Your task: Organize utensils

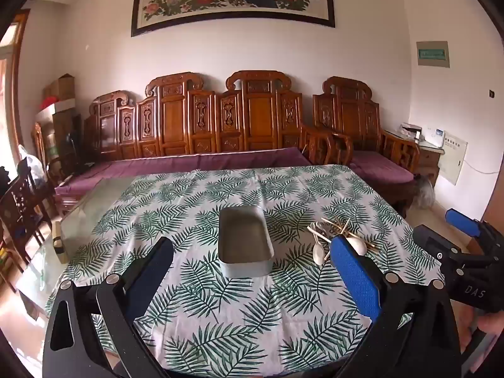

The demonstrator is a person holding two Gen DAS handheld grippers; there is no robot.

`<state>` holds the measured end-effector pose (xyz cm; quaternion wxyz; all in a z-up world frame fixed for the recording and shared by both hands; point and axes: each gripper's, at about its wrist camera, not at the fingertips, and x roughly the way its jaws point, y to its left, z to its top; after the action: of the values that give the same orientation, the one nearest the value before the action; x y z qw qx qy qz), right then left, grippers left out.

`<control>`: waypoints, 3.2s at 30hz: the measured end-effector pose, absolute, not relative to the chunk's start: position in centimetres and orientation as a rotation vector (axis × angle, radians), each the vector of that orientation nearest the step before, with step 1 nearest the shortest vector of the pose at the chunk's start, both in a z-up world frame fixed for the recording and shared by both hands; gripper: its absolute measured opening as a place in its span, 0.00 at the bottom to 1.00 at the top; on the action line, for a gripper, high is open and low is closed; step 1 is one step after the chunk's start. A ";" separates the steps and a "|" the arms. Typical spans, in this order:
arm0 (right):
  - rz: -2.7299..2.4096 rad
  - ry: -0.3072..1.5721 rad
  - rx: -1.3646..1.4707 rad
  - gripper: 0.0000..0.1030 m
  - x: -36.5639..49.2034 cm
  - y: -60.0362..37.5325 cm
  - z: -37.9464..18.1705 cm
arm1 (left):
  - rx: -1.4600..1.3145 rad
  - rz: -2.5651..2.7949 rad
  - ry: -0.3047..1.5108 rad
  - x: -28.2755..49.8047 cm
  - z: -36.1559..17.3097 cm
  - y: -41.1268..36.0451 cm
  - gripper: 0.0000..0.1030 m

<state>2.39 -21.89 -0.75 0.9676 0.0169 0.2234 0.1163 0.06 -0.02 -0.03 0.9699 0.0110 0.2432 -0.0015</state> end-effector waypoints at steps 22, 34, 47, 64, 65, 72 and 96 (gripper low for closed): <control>0.237 0.450 0.041 0.98 2.4 -22.0 -0.7 | 0.015 -0.005 0.479 0.2 -0.3 0.2 0.94; 0.238 0.451 0.042 0.98 2.1 -21.7 -0.2 | 0.013 -0.004 0.476 -0.1 -0.2 0.2 0.94; 0.239 0.450 0.043 0.98 2.3 -21.9 -0.3 | 0.010 0.000 0.463 -0.2 0.1 0.0 0.94; 0.240 0.450 0.045 0.98 2.3 -21.8 -0.5 | 0.009 0.000 0.462 -0.2 0.2 0.0 0.94; 0.240 0.450 0.045 0.98 2.3 -21.8 -0.5 | 0.009 0.000 0.462 -0.2 0.2 0.0 0.94; 0.241 0.450 0.046 0.98 2.2 -21.8 -0.5 | 0.008 -0.001 0.464 -0.2 0.1 0.0 0.94; 0.242 0.481 0.043 0.98 3.9 -22.8 -2.5 | 0.007 -0.005 0.532 1.8 -2.8 0.5 0.94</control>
<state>3.94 -22.75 -2.50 0.9637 0.0214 0.2377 0.1193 1.79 0.46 -2.75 0.9648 0.0036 0.2629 -0.0026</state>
